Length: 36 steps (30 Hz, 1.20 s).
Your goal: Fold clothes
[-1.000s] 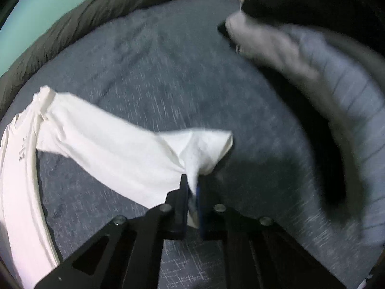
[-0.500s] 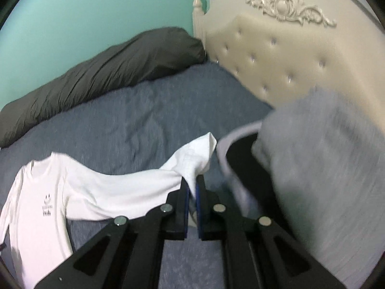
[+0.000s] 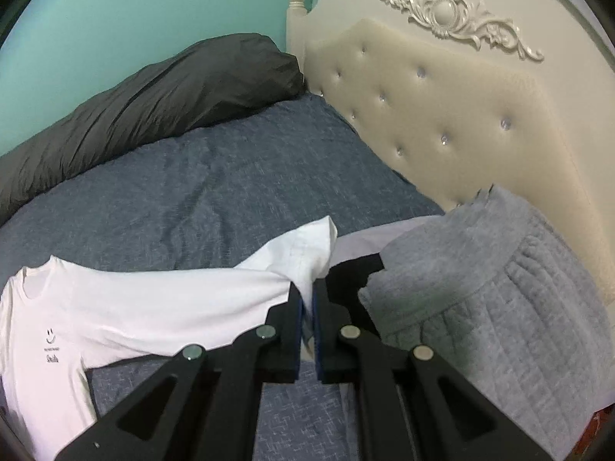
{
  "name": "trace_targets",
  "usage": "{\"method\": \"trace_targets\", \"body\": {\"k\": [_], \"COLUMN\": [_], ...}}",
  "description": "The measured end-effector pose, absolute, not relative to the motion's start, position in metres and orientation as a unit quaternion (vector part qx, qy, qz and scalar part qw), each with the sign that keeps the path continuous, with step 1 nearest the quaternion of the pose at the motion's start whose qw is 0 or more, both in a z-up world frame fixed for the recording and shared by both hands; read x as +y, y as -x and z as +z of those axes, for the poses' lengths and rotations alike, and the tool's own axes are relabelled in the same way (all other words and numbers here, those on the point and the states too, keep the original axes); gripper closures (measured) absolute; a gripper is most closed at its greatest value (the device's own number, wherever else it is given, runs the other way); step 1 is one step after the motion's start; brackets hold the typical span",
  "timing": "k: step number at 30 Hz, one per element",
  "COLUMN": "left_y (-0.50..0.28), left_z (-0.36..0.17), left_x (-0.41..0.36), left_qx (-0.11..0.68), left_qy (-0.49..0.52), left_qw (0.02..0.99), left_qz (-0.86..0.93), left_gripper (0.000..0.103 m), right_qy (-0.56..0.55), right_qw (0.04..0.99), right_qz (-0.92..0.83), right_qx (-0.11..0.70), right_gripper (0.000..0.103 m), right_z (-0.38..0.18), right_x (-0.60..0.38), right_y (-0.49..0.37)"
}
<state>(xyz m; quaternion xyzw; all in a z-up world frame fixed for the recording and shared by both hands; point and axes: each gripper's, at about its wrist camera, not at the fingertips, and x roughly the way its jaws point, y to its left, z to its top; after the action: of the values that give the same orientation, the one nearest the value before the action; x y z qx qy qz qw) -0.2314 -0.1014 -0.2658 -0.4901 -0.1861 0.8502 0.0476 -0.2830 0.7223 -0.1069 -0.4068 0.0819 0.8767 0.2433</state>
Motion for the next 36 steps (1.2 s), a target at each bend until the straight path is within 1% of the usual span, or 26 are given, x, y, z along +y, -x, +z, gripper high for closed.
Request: {"method": "trace_targets", "body": {"k": [6,9,20,27,36], "left_y": [0.235,0.237,0.243,0.245,0.247], "left_z": [-0.273,-0.276,-0.283,-0.285,-0.281], "left_x": [-0.096,-0.091,-0.081,-0.077,-0.071], "left_qx": [-0.183,-0.183,-0.176,-0.174,-0.166], "left_qy": [0.495,0.498,0.502,0.503,0.503], "left_qw": [0.049,0.052,0.064,0.069,0.077], "left_qz": [0.848,0.846,0.844,0.843,0.845], "left_gripper": [0.054,0.054,0.054,0.054,0.054], "right_qy": [0.437,0.452,0.479,0.463,0.47], "right_qw": [0.227,0.22,0.251,0.275,0.28], "right_qz": [0.865,0.86,0.839,0.841,0.836], "right_qx": [0.098,0.088,0.062,0.054,0.032], "right_gripper": [0.099,0.099,0.099,0.099,0.098], "right_z": [-0.122,-0.134,-0.17,-0.174,-0.2], "right_x": [0.728,0.722,0.726,0.735,0.738], "right_y": [0.299,0.308,0.322,0.321,0.336]}}
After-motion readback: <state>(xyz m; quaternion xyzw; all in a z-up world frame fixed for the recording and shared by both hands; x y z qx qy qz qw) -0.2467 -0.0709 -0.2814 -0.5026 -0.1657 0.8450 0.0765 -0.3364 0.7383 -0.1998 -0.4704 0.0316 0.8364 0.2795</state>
